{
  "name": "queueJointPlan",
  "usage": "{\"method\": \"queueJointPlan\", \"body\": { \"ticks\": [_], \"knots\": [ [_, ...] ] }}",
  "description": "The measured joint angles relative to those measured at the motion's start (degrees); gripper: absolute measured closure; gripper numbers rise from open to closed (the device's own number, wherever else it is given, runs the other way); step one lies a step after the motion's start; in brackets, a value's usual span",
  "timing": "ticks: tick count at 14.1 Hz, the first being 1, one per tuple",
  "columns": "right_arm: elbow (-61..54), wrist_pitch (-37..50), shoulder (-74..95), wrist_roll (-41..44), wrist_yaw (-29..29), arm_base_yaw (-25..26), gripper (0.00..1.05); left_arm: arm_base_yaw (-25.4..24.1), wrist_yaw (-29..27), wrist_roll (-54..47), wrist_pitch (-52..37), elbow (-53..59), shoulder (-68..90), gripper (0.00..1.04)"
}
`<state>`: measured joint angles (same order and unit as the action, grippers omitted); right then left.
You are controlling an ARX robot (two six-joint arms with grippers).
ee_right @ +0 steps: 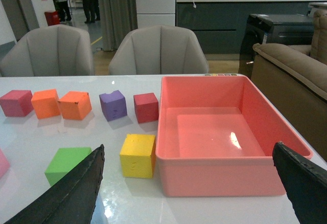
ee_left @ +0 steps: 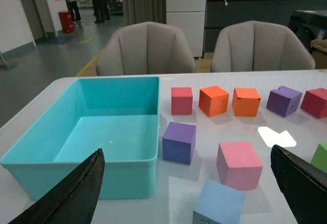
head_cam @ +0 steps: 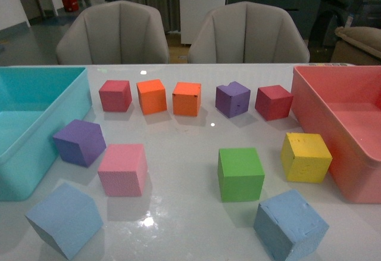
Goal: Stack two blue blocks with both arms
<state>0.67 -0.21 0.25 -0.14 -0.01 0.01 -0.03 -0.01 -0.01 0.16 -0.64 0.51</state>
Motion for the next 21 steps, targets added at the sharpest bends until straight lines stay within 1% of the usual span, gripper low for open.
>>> {"method": "queueJointPlan", "body": {
  "ticks": [16, 17, 18, 19, 20, 21],
  "knots": [
    [0.0, 0.0, 0.0, 0.0, 0.0, 0.0, 0.06, 0.0, 0.0, 0.0, 0.0, 0.0, 0.0, 0.07],
    [0.1, 0.0, 1.0, 1.4, 3.7, -1.2, 0.06, 0.0, 0.0, 0.0, 0.0, 0.0, 0.0, 0.07],
    [1.7, 4.2, 7.8, 3.6, 8.5, -3.1, 0.06, 0.0, 0.0, 0.0, 0.0, 0.0, 0.0, 0.07],
    [5.2, 10.0, 15.8, 4.4, 9.5, -3.6, 0.06, 0.0, 0.0, 0.0, 0.0, 0.0, 0.0, 0.07],
    [10.1, 16.6, 24.6, 4.7, 10.0, -5.8, 0.06, 0.0, 0.0, 0.0, 0.0, 0.0, 0.0, 0.07],
    [14.7, 20.4, 33.0, 4.6, 9.3, -8.2, 0.06, 0.0, 0.0, 0.0, 0.0, 0.0, 0.0, 0.07]
  ]
}}
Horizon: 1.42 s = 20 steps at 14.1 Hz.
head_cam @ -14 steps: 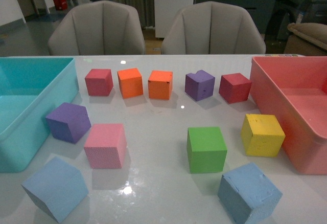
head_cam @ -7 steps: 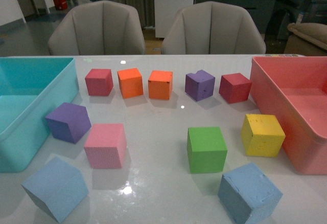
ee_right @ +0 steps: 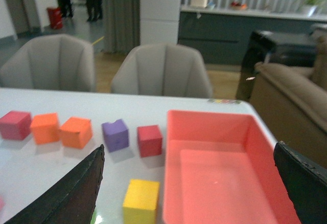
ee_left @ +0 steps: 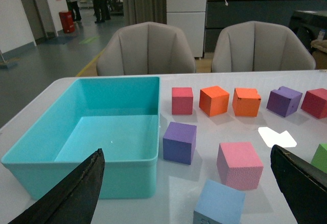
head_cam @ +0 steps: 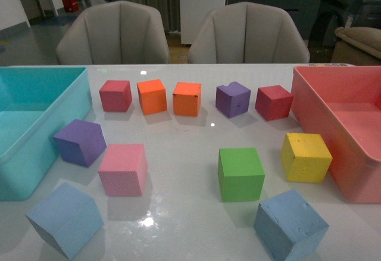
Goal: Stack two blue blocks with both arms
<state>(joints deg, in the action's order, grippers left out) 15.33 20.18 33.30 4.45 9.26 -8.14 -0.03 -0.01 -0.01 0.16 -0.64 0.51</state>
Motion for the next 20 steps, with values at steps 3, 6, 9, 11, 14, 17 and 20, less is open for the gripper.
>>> {"method": "queueJointPlan", "body": {
  "ticks": [3, 6, 9, 11, 14, 17, 20],
  "knots": [
    [11.0, -2.3, 29.9, -6.4, -4.8, -5.5, 0.06, 0.0, 0.0, 0.0, 0.0, 0.0, 0.0, 0.07],
    [12.4, -2.7, 49.1, -9.8, -6.0, -12.3, 0.06, 0.0, 0.0, 0.0, 0.0, 0.0, 0.0, 0.07],
    [12.4, -2.0, 52.2, -10.5, -6.2, -13.3, 0.06, 0.0, 0.0, 0.0, 0.0, 0.0, 0.0, 0.07],
    [12.4, -2.0, 54.9, -10.7, -6.3, -13.6, 0.06, 0.0, 0.0, 0.0, 0.0, 0.0, 0.0, 0.07],
    [13.4, -0.8, 59.7, -10.9, -6.6, -13.6, 0.06, 0.0, 0.0, 0.0, 0.0, 0.0, 0.0, 0.07],
    [15.5, 0.2, 63.1, -10.9, -7.1, -13.8, 0.06, 0.0, 0.0, 0.0, 0.0, 0.0, 0.0, 0.07],
    [19.4, 2.7, 72.7, -10.9, -8.1, -14.4, 0.06, 0.0, 0.0, 0.0, 0.0, 0.0, 0.0, 0.07]
  ]
}}
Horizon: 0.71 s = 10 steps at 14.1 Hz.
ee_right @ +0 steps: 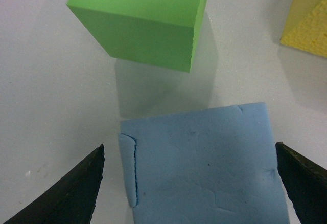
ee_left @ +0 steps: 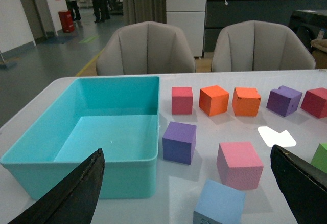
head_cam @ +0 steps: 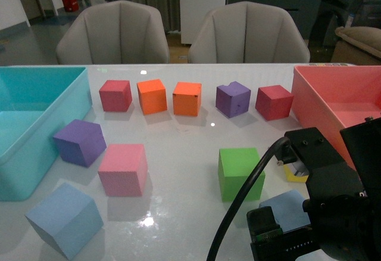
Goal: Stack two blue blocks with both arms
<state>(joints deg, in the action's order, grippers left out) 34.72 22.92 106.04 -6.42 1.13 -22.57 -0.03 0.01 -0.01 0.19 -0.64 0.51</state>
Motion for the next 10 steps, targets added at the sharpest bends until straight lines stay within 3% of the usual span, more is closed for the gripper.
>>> {"method": "queueJointPlan", "body": {
  "ticks": [4, 7, 8, 10],
  "knots": [
    [-0.6, 3.7, 3.2, 0.0, 0.3, 0.1, 0.08, 0.0, 0.0, 0.0, 0.0, 0.0, 0.0, 0.07],
    [-3.3, 3.1, 1.4, 0.0, 0.3, 1.0, 0.47, 0.0, 0.0, 0.0, 0.0, 0.0, 0.0, 0.07],
    [-4.3, 2.4, -1.3, 0.0, 0.3, 1.6, 0.54, 0.0, 0.0, 0.0, 0.0, 0.0, 0.0, 0.07],
    [-5.8, -1.5, -9.6, 0.5, 0.1, 1.9, 0.59, 0.0, 0.0, 0.0, 0.0, 0.0, 0.0, 0.07]
  ]
}}
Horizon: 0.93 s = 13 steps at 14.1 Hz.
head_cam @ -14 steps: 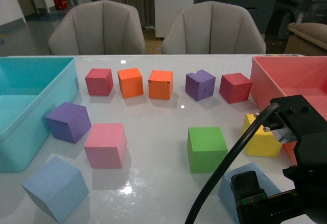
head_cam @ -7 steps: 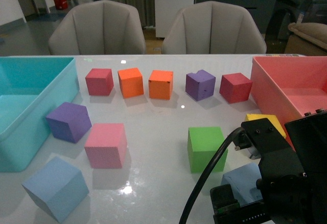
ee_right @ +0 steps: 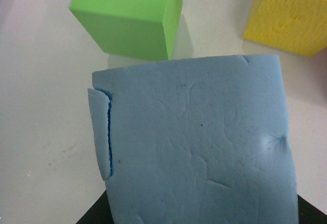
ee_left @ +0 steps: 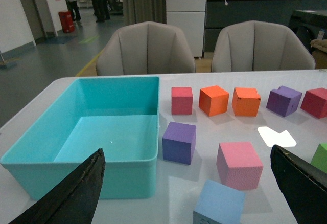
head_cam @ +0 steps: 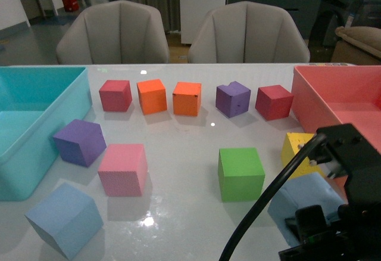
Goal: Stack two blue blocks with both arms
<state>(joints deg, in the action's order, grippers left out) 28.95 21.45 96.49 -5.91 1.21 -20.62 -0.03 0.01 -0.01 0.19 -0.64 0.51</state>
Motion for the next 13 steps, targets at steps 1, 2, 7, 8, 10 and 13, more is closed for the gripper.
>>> {"method": "queueJointPlan", "body": {
  "ticks": [1, 2, 7, 8, 10, 13],
  "knots": [
    [0.0, -2.0, -4.1, 0.2, -0.1, 0.0, 0.60, 0.0, 0.0, 0.0, 0.0, 0.0, 0.0, 0.07],
    [1.7, -4.9, -8.3, 0.2, 0.0, -0.2, 0.61, 0.0, 0.0, 0.0, 0.0, 0.0, 0.0, 0.07],
    [27.3, -13.1, 5.4, -0.3, 1.6, -5.0, 0.61, 0.0, 0.0, 0.0, 0.0, 0.0, 0.0, 0.07],
    [33.1, -15.2, 9.7, -0.6, 1.7, -5.7, 0.61, 0.0, 0.0, 0.0, 0.0, 0.0, 0.0, 0.07],
    [43.9, -19.1, 18.0, -2.0, 1.6, -6.5, 0.62, 0.0, 0.0, 0.0, 0.0, 0.0, 0.0, 0.07],
    [56.0, -23.3, 29.7, -2.7, 0.7, -8.0, 0.62, 0.0, 0.0, 0.0, 0.0, 0.0, 0.0, 0.07]
  ]
}}
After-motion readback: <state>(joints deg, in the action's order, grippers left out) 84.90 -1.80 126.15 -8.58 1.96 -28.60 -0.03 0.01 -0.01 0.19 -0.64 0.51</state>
